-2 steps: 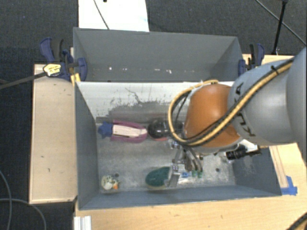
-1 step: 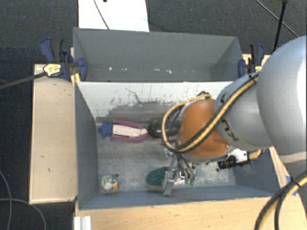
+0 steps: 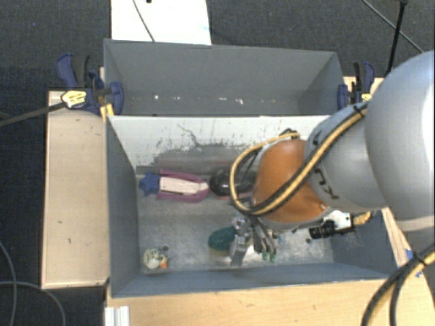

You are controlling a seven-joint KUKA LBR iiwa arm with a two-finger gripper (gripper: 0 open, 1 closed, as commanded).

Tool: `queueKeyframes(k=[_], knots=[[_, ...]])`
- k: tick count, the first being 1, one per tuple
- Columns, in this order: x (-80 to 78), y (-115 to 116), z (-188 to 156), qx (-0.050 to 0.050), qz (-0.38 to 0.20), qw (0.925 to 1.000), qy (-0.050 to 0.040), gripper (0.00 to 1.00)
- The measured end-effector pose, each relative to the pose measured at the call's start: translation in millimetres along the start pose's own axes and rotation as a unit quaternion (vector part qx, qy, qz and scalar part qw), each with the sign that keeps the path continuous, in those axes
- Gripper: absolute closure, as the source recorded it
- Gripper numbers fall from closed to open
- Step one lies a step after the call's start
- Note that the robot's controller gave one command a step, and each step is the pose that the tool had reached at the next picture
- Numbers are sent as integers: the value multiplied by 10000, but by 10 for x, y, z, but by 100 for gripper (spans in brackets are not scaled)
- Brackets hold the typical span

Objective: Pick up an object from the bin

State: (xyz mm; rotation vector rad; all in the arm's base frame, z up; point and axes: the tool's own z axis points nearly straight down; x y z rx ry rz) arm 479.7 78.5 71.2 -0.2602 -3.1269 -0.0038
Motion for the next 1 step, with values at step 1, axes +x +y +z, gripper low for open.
queueKeyframes(k=[1], knots=[[-248,190,-2136,-11,63,10000,-75,100]])
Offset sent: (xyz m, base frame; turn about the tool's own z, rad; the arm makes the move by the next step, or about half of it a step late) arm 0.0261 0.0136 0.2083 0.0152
